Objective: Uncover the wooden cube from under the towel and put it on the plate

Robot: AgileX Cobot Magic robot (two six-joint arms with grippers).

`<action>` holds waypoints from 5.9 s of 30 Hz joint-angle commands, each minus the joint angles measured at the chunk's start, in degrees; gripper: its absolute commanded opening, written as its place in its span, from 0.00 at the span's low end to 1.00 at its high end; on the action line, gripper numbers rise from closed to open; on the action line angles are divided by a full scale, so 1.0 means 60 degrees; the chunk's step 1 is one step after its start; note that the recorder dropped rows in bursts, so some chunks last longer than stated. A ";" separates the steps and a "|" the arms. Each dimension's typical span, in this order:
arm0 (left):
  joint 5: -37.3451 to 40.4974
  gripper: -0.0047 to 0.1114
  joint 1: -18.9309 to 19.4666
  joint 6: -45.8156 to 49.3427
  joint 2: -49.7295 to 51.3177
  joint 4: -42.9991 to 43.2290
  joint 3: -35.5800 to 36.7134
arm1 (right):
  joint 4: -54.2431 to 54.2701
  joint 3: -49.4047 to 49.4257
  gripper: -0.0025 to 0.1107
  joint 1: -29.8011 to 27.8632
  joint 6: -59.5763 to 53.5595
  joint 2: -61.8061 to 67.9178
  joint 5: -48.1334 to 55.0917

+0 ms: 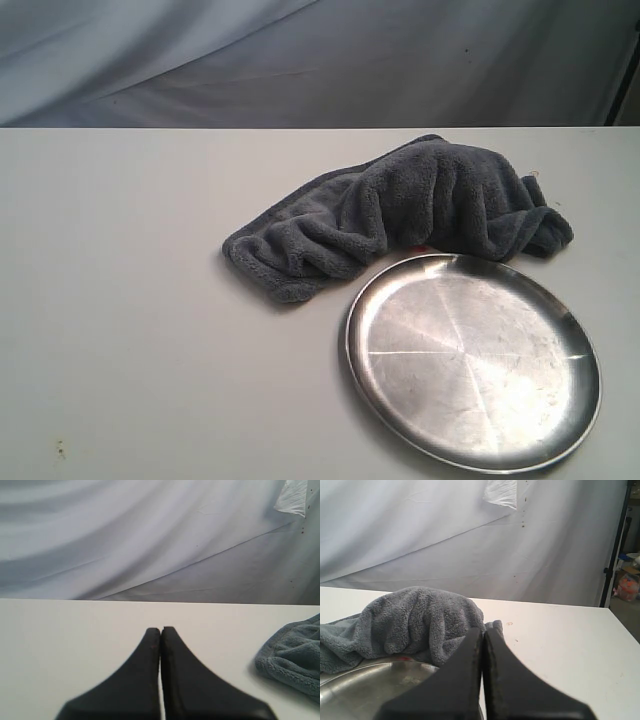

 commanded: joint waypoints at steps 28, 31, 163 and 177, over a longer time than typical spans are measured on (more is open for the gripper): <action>-0.0016 0.05 -0.0008 -0.0008 -0.0015 0.0006 0.0042 | 0.3434 -0.0437 0.02 -0.0015 0.0198 -0.0075 -0.1313; -0.0016 0.05 -0.0008 -0.0008 -0.0015 0.0006 0.0042 | 0.2856 -0.1174 0.02 -0.0015 0.0174 -0.0075 -0.0979; -0.0016 0.05 -0.0008 -0.0007 -0.0015 0.0006 0.0042 | 0.0128 -1.7244 0.02 0.4071 0.0413 1.9440 0.9513; -0.0016 0.05 -0.0008 -0.0025 -0.0015 0.0006 0.0042 | 0.0189 -1.1820 0.02 0.1731 0.0518 1.6563 0.6409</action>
